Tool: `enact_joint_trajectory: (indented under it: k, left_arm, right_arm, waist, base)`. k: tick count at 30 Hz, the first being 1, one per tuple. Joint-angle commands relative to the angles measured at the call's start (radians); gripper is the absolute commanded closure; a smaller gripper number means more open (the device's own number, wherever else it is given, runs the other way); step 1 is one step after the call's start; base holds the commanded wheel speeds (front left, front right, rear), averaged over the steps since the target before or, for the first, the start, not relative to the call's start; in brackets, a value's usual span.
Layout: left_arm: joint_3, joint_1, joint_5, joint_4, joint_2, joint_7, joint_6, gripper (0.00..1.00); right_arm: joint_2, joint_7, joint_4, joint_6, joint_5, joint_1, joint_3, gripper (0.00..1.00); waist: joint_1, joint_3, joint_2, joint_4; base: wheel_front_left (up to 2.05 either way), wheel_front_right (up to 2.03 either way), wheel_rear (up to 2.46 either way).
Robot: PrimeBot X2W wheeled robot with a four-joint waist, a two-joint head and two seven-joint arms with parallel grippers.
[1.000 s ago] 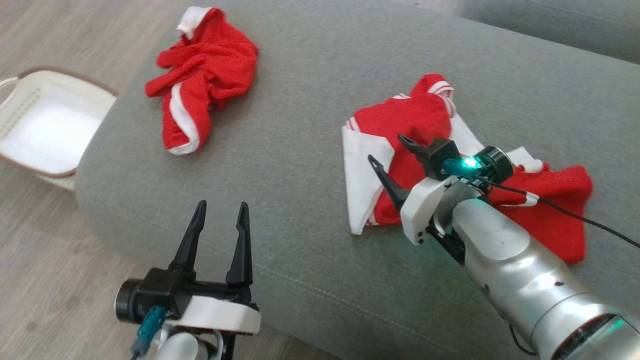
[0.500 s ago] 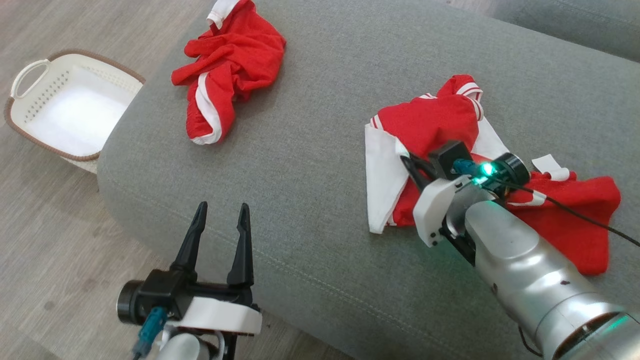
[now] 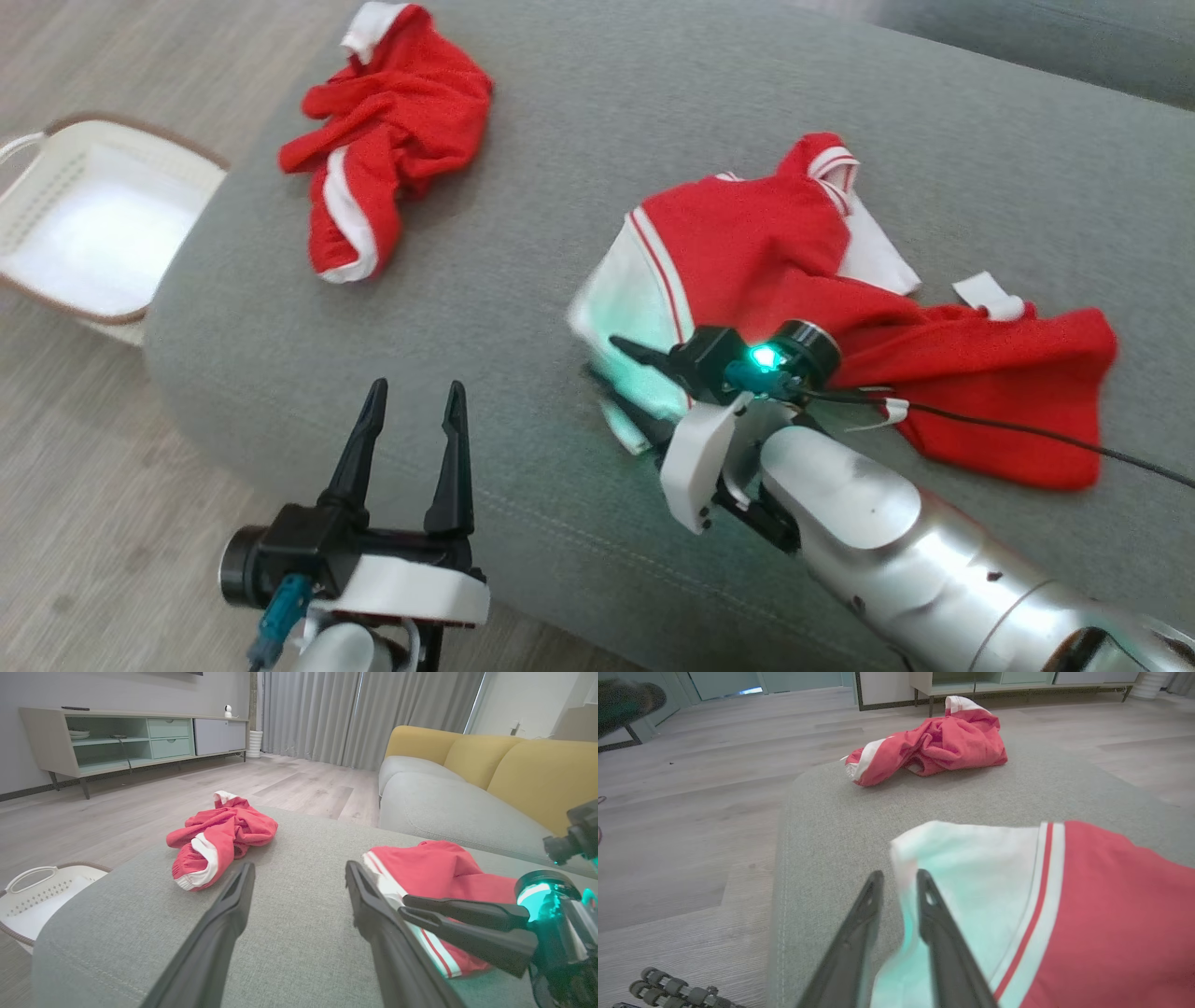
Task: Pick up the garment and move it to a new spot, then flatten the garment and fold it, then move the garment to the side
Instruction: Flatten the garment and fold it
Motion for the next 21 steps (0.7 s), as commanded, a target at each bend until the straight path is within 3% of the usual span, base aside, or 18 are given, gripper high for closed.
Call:
enact_joint_trajectory:
  k: [1,7,12,21]
  left_arm:
    - [0.036,-0.025,-0.007,-0.029,0.01,-0.012,0.007,0.0]
    - [0.045,-0.022,-0.011,-0.029,0.019,-0.018,0.009,0.0]
    - [0.043,-0.025,-0.008,-0.035,0.024,-0.014,0.014,0.0]
    - [0.034,-0.028,-0.008,-0.044,0.028,-0.01,0.015,0.0]
  right_arm:
    - [0.021,-0.007,-0.033,0.007,0.014,-0.01,0.002,0.0]
    - [0.021,-0.053,-0.043,0.007,0.057,-0.017,0.01,0.0]
    - [0.009,-0.089,0.043,0.007,0.02,-0.044,-0.119,0.0]
    - [-0.154,-0.097,0.238,0.007,-0.011,-0.087,-0.358,0.0]
  waist:
    - [0.0,0.0,0.0,-0.015]
    - [0.0,-0.01,0.0,-0.093]
    - [0.0,-0.019,0.0,-0.16]
    - [0.0,-0.008,0.0,-0.166]
  base:
    - [0.0,0.0,0.0]
    - [0.0,0.0,0.0]
    - [0.0,0.0,0.0]
    - [0.0,0.0,0.0]
